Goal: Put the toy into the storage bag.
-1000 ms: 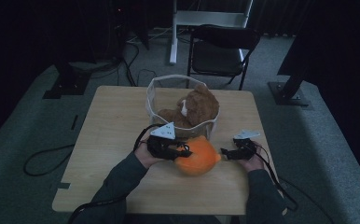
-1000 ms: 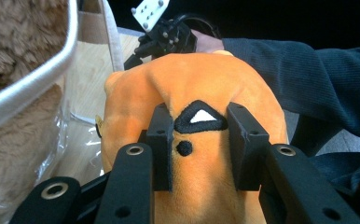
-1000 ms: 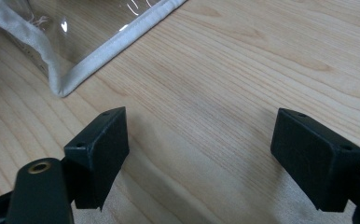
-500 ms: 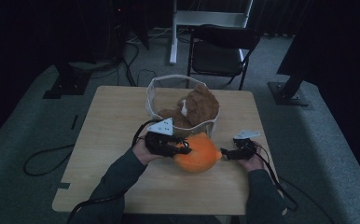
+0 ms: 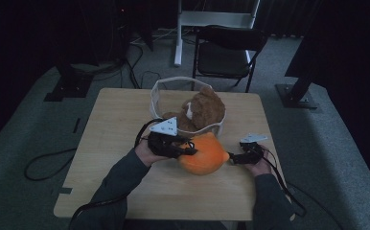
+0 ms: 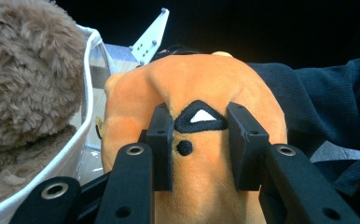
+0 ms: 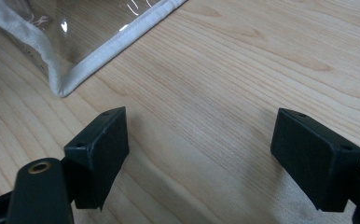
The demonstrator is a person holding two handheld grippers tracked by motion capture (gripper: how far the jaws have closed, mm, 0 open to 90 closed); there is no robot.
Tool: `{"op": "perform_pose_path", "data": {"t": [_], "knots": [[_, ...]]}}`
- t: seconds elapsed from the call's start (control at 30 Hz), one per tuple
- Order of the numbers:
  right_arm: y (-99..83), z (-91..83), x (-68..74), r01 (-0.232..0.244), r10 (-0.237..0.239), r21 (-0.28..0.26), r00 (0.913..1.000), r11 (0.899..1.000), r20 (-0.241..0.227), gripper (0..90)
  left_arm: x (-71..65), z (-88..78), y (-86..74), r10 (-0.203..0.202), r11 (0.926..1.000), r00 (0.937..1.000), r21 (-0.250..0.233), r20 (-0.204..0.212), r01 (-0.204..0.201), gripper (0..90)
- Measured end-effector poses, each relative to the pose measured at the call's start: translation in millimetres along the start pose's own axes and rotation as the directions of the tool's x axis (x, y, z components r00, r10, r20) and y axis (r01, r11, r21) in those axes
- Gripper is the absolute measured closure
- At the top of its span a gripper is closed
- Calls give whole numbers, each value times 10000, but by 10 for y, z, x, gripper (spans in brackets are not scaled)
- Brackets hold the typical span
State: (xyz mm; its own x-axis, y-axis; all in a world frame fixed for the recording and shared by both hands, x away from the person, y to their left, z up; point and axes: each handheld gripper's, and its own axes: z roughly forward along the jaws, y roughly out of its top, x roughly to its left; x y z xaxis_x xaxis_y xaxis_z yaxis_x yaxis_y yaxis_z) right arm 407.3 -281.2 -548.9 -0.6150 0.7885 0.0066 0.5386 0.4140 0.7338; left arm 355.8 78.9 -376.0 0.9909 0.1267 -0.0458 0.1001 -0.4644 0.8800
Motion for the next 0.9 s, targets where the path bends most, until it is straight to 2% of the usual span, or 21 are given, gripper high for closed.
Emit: {"op": "perform_pose_path", "data": {"t": [0.9], "knots": [[0, -1, 1, -12, 12, 5, 10000, 10000, -5, 183, -4, -105, 152, 238, 9993, 9996, -276, 144, -234, 665]]}}
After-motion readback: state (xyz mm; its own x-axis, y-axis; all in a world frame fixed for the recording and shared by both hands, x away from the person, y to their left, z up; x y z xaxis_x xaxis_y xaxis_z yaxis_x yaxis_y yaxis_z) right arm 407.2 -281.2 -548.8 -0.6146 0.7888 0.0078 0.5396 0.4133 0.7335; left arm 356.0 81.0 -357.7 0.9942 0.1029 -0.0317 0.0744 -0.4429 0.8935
